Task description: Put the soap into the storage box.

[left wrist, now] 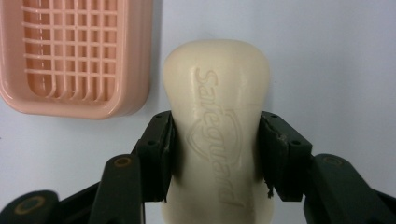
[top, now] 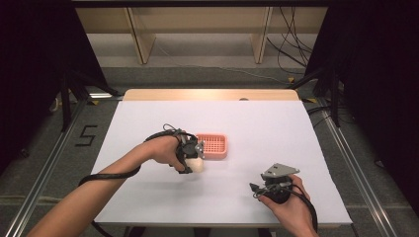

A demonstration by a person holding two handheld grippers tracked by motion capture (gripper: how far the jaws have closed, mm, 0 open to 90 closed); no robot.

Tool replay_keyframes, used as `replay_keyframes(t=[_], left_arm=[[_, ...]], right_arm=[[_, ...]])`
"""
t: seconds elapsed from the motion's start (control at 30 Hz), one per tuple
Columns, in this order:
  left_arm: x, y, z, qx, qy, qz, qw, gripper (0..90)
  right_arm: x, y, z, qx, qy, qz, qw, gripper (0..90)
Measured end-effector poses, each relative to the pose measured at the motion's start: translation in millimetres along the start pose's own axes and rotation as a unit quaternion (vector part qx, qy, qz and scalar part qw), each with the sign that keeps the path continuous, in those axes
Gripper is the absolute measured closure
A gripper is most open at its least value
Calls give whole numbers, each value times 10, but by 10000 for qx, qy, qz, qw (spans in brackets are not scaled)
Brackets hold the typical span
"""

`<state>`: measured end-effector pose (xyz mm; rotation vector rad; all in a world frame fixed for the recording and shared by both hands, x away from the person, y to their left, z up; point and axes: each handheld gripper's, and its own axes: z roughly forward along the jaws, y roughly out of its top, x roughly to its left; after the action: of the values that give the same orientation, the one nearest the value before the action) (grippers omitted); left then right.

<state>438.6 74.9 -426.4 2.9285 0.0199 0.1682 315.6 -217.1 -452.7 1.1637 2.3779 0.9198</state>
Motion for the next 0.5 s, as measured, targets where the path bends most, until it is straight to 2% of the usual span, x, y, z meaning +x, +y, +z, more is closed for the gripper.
replay_keyframes(t=[0.07,0.13,0.27,0.3,0.5], left_arm=[[0,3,-2,1,-6,1,10000,488],[14,24,-21,-36,112,65,9999,488],[16,54,-38,-61,166,112,9998,488],[12,59,-41,-77,171,106,9998,489],[26,83,-58,-125,223,124,9996,489]], right_arm=[[1,0,1,-2,5,2,10000,476],[1,1,1,-3,2,-5,10000,476],[0,0,5,1,22,-12,10000,475],[-5,2,9,-18,9,-114,9999,475],[-3,2,8,-18,15,-97,9999,475]])
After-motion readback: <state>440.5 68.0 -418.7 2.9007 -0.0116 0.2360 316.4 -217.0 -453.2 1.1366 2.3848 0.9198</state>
